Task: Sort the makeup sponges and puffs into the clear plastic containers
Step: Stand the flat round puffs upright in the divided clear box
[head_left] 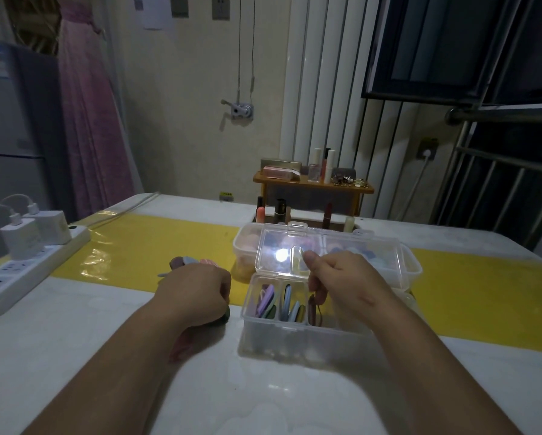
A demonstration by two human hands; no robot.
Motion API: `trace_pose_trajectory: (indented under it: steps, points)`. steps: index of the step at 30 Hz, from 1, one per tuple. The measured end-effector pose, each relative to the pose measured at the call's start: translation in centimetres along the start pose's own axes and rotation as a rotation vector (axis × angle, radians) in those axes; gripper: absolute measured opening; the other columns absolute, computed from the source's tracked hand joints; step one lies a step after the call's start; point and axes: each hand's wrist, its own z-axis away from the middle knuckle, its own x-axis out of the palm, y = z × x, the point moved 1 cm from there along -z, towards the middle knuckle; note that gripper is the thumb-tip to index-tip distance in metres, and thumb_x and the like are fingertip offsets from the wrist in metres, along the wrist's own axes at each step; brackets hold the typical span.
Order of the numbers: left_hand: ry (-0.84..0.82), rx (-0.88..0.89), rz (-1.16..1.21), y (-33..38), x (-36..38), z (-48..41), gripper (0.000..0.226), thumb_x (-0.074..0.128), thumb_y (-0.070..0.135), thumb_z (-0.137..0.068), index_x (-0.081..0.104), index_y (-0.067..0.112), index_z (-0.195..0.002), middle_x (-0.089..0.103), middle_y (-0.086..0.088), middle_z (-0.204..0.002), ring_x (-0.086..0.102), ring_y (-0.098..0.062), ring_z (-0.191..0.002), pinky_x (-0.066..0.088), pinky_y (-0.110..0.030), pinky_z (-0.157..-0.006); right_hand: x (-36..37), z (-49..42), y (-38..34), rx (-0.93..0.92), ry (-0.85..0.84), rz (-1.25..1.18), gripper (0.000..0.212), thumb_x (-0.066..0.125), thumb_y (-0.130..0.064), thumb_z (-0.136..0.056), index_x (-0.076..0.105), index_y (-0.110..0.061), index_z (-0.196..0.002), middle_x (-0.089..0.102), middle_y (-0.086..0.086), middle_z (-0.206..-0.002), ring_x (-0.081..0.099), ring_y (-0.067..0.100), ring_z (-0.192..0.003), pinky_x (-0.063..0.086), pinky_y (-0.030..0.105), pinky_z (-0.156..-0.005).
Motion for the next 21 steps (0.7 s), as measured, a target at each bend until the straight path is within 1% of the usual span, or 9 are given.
trace_pose_trajectory:
  steps: [4,7,8,9,12,16,19,21]
  points:
    - [0.022,0.026,0.008,0.12,-0.12,0.13,0.014,0.054,0.018,-0.075,0.061,0.028,-0.082,0.062,0.008,-0.086,0.055,-0.017,-0.084,0.042,-0.027,-0.062,-0.1,0.04,-0.19,-0.016,0.038,-0.015,0.059,0.035,-0.054,-0.1,0.067,-0.016,-0.068,0.068,0.001,-0.063,0.065,0.019,-0.07,0.053,0.045,-0.083]
    - [0.016,0.016,0.025,0.04,0.02,-0.04,0.03,0.054,0.02,-0.074,0.066,0.037,-0.096,0.062,0.011,-0.103,0.057,-0.018,-0.095,0.051,-0.03,-0.074,-0.03,0.05,-0.28,-0.023,0.068,-0.034,0.058,0.035,-0.052,-0.101,0.066,-0.016,-0.068,0.066,0.001,-0.064,0.064,0.02,-0.07,0.052,0.047,-0.084]
    - [0.015,0.009,0.043,-0.08,0.12,-0.18,0.035,0.054,0.02,-0.072,0.068,0.039,-0.098,0.061,0.013,-0.109,0.057,-0.019,-0.1,0.053,-0.032,-0.079,-0.01,0.07,-0.27,-0.023,0.08,-0.041,0.057,0.035,-0.052,-0.101,0.066,-0.016,-0.068,0.066,0.001,-0.064,0.064,0.02,-0.071,0.052,0.047,-0.084]
    - [0.016,0.005,0.067,-0.17,0.18,-0.25,0.036,0.054,0.02,-0.07,0.069,0.04,-0.096,0.061,0.015,-0.111,0.058,-0.018,-0.103,0.054,-0.035,-0.081,-0.01,0.07,-0.29,-0.026,0.09,-0.044,0.057,0.035,-0.052,-0.101,0.066,-0.016,-0.068,0.066,0.001,-0.065,0.064,0.021,-0.071,0.052,0.048,-0.083]
    - [0.061,0.017,0.113,-0.22,-0.07,-0.21,0.032,0.054,0.013,-0.071,0.067,0.041,-0.079,0.06,0.014,-0.102,0.058,-0.018,-0.101,0.054,-0.037,-0.083,0.07,0.06,-0.31,-0.029,0.092,-0.051,0.057,0.034,-0.052,-0.101,0.066,-0.016,-0.069,0.066,0.001,-0.066,0.064,0.021,-0.072,0.053,0.048,-0.084]
    - [0.115,0.034,0.139,-0.1,-0.34,-0.18,0.033,0.052,0.005,-0.075,0.067,0.034,-0.082,0.054,0.008,-0.093,0.055,-0.022,-0.096,0.048,-0.036,-0.081,0.1,0.04,-0.31,-0.027,0.088,-0.058,0.058,0.034,-0.052,-0.101,0.066,-0.016,-0.068,0.067,0.002,-0.066,0.064,0.021,-0.071,0.052,0.048,-0.084]
    - [0.161,0.008,0.203,-0.17,-0.31,-0.24,0.03,0.053,0.004,-0.077,0.064,0.031,-0.085,0.059,0.005,-0.092,0.057,-0.025,-0.096,0.048,-0.035,-0.078,0.06,0.03,-0.3,-0.026,0.09,-0.067,0.058,0.034,-0.052,-0.101,0.066,-0.016,-0.068,0.067,0.002,-0.065,0.064,0.02,-0.071,0.053,0.048,-0.082]
    - [0.239,-0.003,0.236,-0.04,-0.43,-0.17,0.024,0.053,0.005,-0.08,0.06,0.026,-0.09,0.06,0.003,-0.09,0.055,-0.027,-0.091,0.043,-0.034,-0.072,0.04,0.04,-0.32,-0.027,0.093,-0.071,0.058,0.034,-0.052,-0.101,0.066,-0.017,-0.068,0.067,0.002,-0.066,0.064,0.02,-0.071,0.053,0.047,-0.082]
